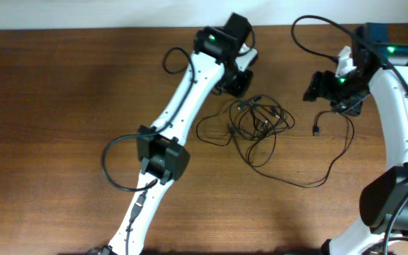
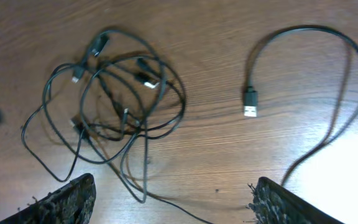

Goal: Untangle cables

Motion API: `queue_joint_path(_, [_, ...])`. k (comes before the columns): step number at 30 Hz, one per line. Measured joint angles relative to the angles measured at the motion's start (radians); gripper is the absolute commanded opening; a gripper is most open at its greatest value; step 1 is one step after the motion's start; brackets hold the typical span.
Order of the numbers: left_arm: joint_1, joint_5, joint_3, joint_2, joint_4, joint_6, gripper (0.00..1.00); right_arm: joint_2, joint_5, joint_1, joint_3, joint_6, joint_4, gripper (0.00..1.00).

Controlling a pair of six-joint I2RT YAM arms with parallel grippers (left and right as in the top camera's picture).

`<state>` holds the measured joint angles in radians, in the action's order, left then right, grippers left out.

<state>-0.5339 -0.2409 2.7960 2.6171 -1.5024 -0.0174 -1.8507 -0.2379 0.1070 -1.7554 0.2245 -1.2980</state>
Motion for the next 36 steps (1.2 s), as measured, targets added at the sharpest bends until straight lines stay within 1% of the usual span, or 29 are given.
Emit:
queue_joint_path(4, [-0.039, -0.035, 0.0, 0.059, 0.008, 0.052, 0.31, 0.0, 0.009, 0.082, 0.0, 0.0, -0.013, 0.82])
queue_joint_path(7, [-0.07, 0.0, 0.0, 0.076, 0.027, 0.071, 0.3, 0.0, 0.015, 0.133, 0.0, 0.0, -0.036, 0.82])
queue_joint_path(9, [-0.082, 0.021, 0.0, 0.084, 0.032, 0.079, 0.33, 0.0, 0.016, 0.14, 0.0, 0.0, -0.045, 0.82])
queue_joint_path(11, [-0.085, 0.044, 0.0, 0.103, 0.048, 0.082, 0.38, 0.0, 0.016, 0.14, 0.0, 0.0, -0.051, 0.82])
queue_joint_path(12, [-0.085, 0.056, 0.0, 0.111, 0.053, 0.081, 0.4, 0.0, 0.016, 0.139, 0.0, 0.0, -0.054, 0.82])
queue_joint_path(18, [-0.08, 0.134, 0.0, 0.187, 0.066, 0.082, 0.39, 0.0, 0.02, 0.139, 0.003, 0.0, -0.068, 0.82])
queue_joint_path(20, [-0.078, 0.146, 0.0, 0.2, 0.06, 0.082, 0.34, 0.0, 0.024, 0.139, 0.01, 0.0, -0.068, 0.82])
queue_joint_path(23, [-0.076, 0.153, 0.0, 0.2, 0.063, 0.081, 0.3, 0.0, 0.029, 0.139, 0.021, 0.0, -0.066, 0.82])
queue_joint_path(25, [-0.076, 0.151, 0.0, 0.2, 0.061, 0.081, 0.24, 0.0, 0.03, 0.139, 0.028, -0.001, -0.065, 0.82])
queue_joint_path(26, [-0.076, 0.147, 0.0, 0.2, 0.057, 0.082, 0.2, 0.0, 0.03, 0.139, 0.031, 0.0, -0.064, 0.82])
queue_joint_path(28, [-0.076, 0.142, 0.0, 0.201, 0.042, 0.083, 0.04, 0.0, 0.03, 0.139, 0.031, 0.0, -0.064, 0.82])
queue_joint_path(29, [-0.076, 0.14, 0.0, 0.202, 0.028, 0.084, 0.0, 0.0, 0.03, 0.139, 0.031, 0.0, -0.064, 0.82])
queue_joint_path(36, [-0.074, 0.095, 0.0, 0.205, -0.048, 0.084, 0.0, 0.0, 0.01, 0.137, 0.032, 0.0, -0.06, 0.82])
